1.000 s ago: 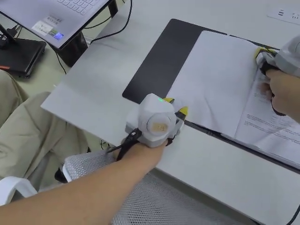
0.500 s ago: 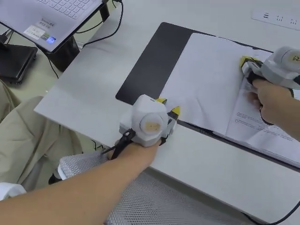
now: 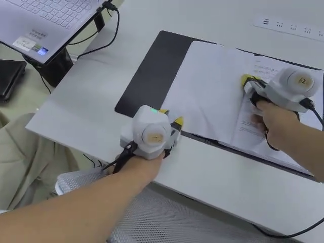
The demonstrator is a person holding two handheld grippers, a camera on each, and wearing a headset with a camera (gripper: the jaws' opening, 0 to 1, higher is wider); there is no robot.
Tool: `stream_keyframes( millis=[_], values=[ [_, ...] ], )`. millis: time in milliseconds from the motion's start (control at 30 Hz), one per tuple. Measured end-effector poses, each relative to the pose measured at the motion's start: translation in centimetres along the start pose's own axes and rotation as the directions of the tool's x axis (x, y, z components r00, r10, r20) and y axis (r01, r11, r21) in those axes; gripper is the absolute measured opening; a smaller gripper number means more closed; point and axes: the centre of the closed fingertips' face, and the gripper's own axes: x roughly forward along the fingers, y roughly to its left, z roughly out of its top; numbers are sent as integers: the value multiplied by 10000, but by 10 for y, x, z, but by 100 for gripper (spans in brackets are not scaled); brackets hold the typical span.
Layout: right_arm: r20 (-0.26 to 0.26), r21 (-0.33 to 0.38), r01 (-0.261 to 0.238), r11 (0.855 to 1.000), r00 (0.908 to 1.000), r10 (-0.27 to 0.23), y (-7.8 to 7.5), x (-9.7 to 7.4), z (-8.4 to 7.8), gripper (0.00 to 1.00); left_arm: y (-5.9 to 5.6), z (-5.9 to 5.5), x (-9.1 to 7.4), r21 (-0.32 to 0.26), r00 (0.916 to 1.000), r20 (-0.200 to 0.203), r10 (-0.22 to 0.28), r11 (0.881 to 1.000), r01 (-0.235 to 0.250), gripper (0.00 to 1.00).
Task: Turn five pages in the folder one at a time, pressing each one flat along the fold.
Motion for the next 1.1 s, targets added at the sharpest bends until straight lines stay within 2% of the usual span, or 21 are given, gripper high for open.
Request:
stream_keyframes(
  millis=[167, 367, 600, 700, 1100],
  values=[
    [-97, -55, -122, 9999, 9999, 121, 3, -8, -5, 0, 0, 0, -1, 5, 10000, 21, 2, 10000, -2, 21],
    [-161, -37, -147, 9999, 9998, 147, 16, -31, -9, 0, 0, 0, 0, 6, 10000, 31, 0, 10000, 0, 21],
    [-276, 76, -152, 9999, 9995, 155, 24, -49, -16, 0, 0, 0, 1, 32, 10000, 53, -5, 10000, 5, 21],
    [-326, 403, -166, 9991, 9993, 179, 28, -58, -21, 0, 0, 0, 1, 29, 10000, 58, -6, 10000, 6, 21],
    [-749, 203, -602, 9980, 9953, 616, 48, -87, -43, 0, 0, -2, 3, 41, 10000, 57, -8, 10000, 8, 21]
  ],
)
